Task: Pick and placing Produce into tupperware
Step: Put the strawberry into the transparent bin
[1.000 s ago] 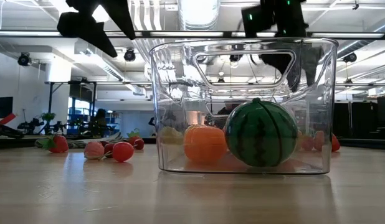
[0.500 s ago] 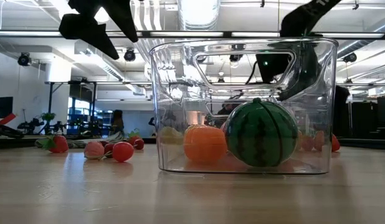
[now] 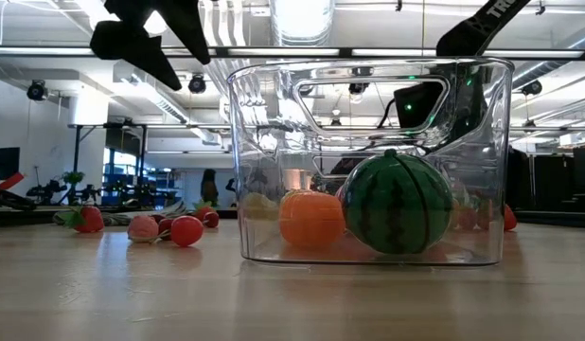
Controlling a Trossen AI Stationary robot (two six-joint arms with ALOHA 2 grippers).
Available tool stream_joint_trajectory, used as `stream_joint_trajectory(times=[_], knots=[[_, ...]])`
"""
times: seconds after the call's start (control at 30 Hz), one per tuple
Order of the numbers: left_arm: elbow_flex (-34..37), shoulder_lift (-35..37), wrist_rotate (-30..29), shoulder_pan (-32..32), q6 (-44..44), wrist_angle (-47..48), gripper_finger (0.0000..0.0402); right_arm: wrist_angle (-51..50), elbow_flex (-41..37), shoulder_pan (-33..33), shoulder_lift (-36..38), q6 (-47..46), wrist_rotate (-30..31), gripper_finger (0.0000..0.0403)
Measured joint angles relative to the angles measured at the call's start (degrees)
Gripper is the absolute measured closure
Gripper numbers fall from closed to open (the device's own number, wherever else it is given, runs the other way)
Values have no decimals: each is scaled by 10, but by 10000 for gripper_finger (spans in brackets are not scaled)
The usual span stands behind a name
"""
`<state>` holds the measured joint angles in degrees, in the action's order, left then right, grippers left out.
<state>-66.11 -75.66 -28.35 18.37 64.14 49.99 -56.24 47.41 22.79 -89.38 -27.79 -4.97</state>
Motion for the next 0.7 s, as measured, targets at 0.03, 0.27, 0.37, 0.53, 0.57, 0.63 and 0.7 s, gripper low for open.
stream_joint_trajectory(times=[0.03, 0.27, 0.37, 0.53, 0.57, 0.63, 0.7], knots=[[0, 0, -4, 0, 0, 0, 109, 1, -1, 0, 0, 0, 0, 76], [0, 0, -23, 0, -2, 1, 109, 1, 6, 0, 0, 7, -1, 76], [0, 2, -37, -10, -5, 14, 109, 0, 17, 0, 0, -4, -1, 76], [-9, 23, -27, -82, 31, 86, 109, -5, 51, 0, 0, -7, 0, 76], [-9, 27, -19, -107, 41, 101, 109, -5, 59, 0, 1, -8, 1, 76], [-8, 27, -12, -165, 37, 116, 109, -5, 77, 0, 1, -13, 1, 76], [-5, 27, 5, -230, 2, 122, 109, -6, 96, 0, 1, -17, 2, 77]])
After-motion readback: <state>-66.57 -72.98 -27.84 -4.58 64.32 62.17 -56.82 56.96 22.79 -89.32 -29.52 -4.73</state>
